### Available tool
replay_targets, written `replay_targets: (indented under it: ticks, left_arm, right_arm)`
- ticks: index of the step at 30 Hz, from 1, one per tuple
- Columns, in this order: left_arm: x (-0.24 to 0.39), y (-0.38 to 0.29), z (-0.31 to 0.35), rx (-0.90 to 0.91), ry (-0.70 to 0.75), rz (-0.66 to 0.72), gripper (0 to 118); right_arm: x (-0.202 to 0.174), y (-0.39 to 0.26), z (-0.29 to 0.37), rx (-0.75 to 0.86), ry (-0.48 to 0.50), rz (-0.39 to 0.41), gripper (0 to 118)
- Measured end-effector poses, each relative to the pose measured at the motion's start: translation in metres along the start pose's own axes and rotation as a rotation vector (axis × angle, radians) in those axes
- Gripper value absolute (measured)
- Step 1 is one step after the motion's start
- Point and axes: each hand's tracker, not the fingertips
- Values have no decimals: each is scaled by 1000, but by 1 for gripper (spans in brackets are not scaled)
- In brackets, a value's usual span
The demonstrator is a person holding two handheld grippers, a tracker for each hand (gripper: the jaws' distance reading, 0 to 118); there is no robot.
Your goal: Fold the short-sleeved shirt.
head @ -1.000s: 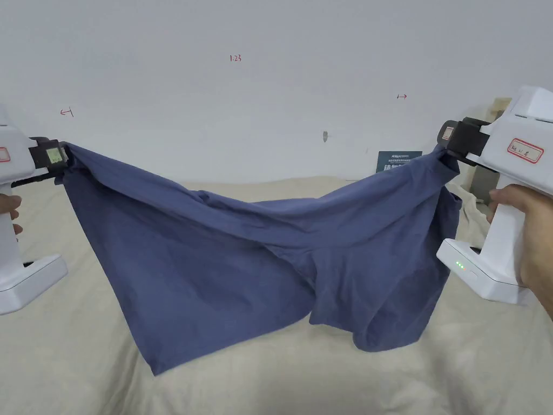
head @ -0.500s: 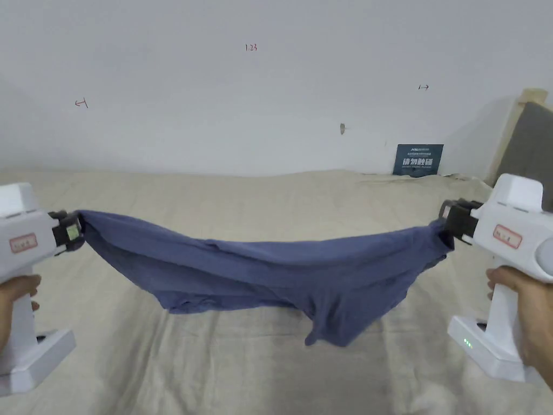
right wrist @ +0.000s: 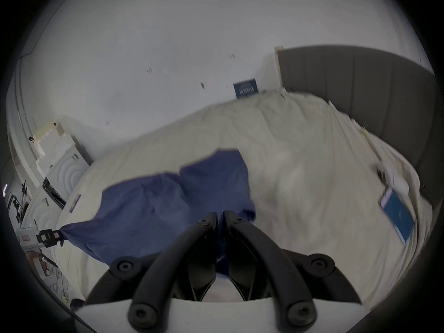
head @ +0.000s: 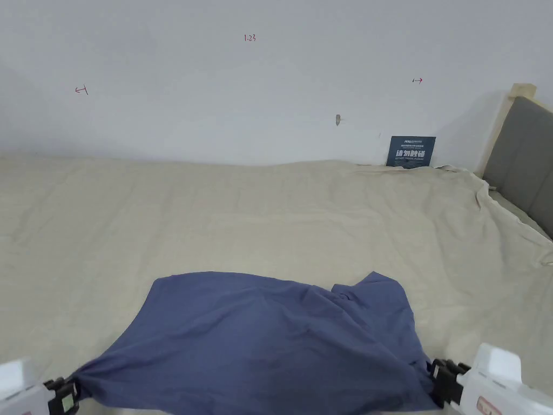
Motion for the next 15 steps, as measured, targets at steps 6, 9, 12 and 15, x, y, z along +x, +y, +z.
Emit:
replay_targets:
  ticks: [6,9,12,15]
  left_arm:
    - [-18,-47,13,-47,45,-72,0]
    - [-22,-62,32,-64,45,-93,0]
    - [-27,-73,49,-71,59,-130,0]
    - [-32,-81,64,-70,64,-143,0]
  right_arm:
    - [0,-43,30,-51,-34,-15,4]
    - [2,-55,51,-51,-34,-21,4]
    - [2,-61,69,-55,-35,-30,4]
    - [2,-66,86,-62,-35,-19,4]
